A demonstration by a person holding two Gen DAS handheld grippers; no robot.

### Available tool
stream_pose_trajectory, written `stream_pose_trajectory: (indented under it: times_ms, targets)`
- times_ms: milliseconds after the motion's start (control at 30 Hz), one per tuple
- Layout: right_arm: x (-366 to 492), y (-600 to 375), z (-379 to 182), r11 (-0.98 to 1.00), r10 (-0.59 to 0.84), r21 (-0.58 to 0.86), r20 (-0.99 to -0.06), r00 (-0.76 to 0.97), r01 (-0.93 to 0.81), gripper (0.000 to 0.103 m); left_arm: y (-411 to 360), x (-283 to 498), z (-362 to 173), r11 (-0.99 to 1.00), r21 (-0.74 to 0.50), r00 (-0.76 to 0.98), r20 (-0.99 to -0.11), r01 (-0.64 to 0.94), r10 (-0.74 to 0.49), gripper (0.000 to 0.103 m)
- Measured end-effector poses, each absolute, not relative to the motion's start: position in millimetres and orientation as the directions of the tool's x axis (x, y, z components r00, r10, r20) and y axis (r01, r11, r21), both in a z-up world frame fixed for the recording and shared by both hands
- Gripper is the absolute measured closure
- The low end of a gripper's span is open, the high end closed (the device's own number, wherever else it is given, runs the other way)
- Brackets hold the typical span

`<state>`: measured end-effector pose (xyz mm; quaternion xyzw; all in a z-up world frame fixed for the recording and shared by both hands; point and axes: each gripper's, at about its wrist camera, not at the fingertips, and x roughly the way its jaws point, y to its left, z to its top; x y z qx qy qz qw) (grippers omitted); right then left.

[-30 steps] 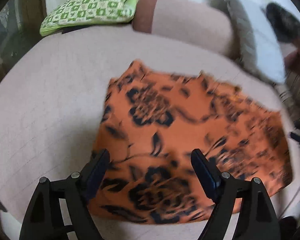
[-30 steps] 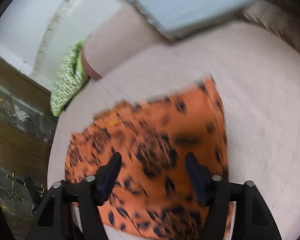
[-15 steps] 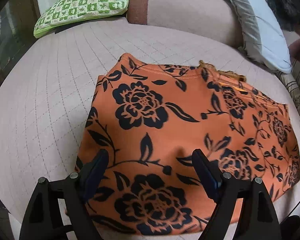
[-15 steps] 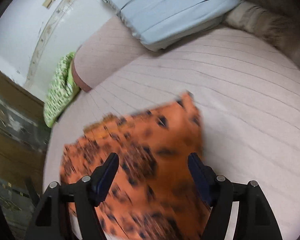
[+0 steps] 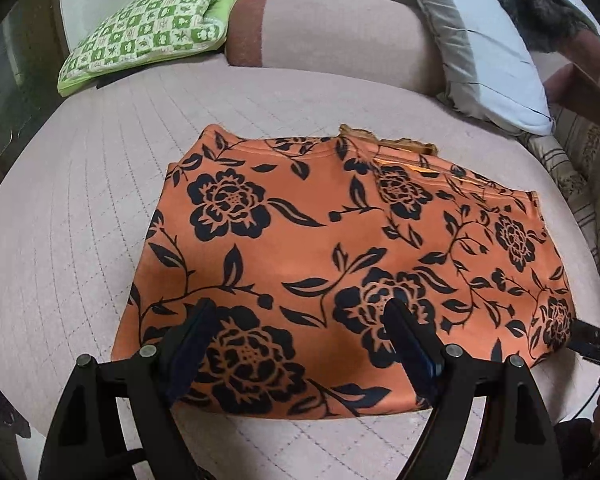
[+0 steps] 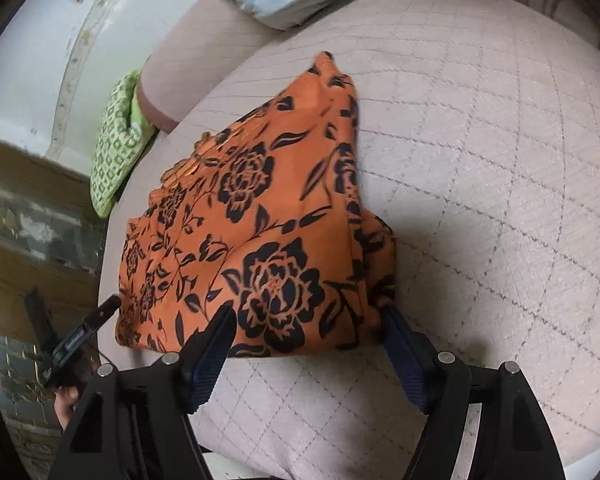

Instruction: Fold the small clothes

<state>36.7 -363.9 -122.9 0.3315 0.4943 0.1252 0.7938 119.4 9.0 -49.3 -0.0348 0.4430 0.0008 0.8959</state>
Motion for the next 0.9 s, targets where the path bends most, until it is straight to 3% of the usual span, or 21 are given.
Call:
stream_pose_trajectory:
  times_ms: [133,267,300,333,367,533,600,633,700,733,767,800,900]
  targets:
    - [32,-378,-132,0.653,0.572,0.733,-0.642,0.511,0.190,0.026,5,121,-50,0.997,-0.067,0.615,-0.787,-0.024,-0.038,0.018]
    - [37,-369,-126,0.716,0.526,0.670,-0.701,0.481,0.194,0.029,-9,130,-54,0.996,-0.094,0.625,-0.777,0.007,-0.078,0.018]
    - [41,-360,-121,0.777,0.472,0.602,-0.751,0.461,0.185,0.032,-13,131,-56,0.996,-0.091,0.628,-0.774,0.016,-0.081,0.018]
    - [43,-354,-120,0.819,0.428,0.545,-0.787,0.445,0.178,0.051,-22,135,-62,0.996,-0.079,0.631,-0.771,0.035,-0.083,0.018]
    - [47,-346,-120,0.858,0.383,0.486,-0.819,0.426,0.163,0.078,-28,138,-67,0.997,-0.062,0.628,-0.775,0.047,-0.078,0.018]
    - [39,-298,-80,0.988,0.123,0.155,-0.859,0.497,0.024,0.087,-43,145,-96,0.996,0.037,0.615,-0.788,0.078,-0.019,0.017]
    - [44,-297,-93,0.989,0.127,0.147,-0.893,0.433,0.015,0.087,-42,146,-97,0.997,0.032,0.615,-0.788,0.076,-0.022,0.016]
    - [50,-306,-116,0.980,0.163,0.192,-0.923,0.348,0.049,0.086,-42,146,-98,0.997,0.029,0.615,-0.788,0.076,-0.024,0.016]
    - [53,-324,-118,0.943,0.258,0.315,-0.897,0.360,0.108,0.081,-41,146,-98,0.996,0.033,0.617,-0.786,0.080,-0.024,0.016]
    - [53,-331,-110,0.919,0.312,0.377,-0.874,0.374,0.116,0.071,-40,146,-98,0.996,0.030,0.621,-0.784,0.081,-0.027,0.016]
    - [53,-337,-100,0.892,0.364,0.438,-0.839,0.405,0.107,0.036,-40,145,-98,0.996,0.026,0.622,-0.783,0.079,-0.029,0.016]
    - [52,-341,-91,0.879,0.383,0.466,-0.814,0.436,0.099,0.022,-40,145,-98,0.997,0.026,0.623,-0.782,0.079,-0.029,0.016]
    - [69,-359,-71,0.856,0.399,0.510,-0.756,0.519,0.085,0.019,-40,146,-99,0.997,0.028,0.623,-0.782,0.070,-0.021,0.015]
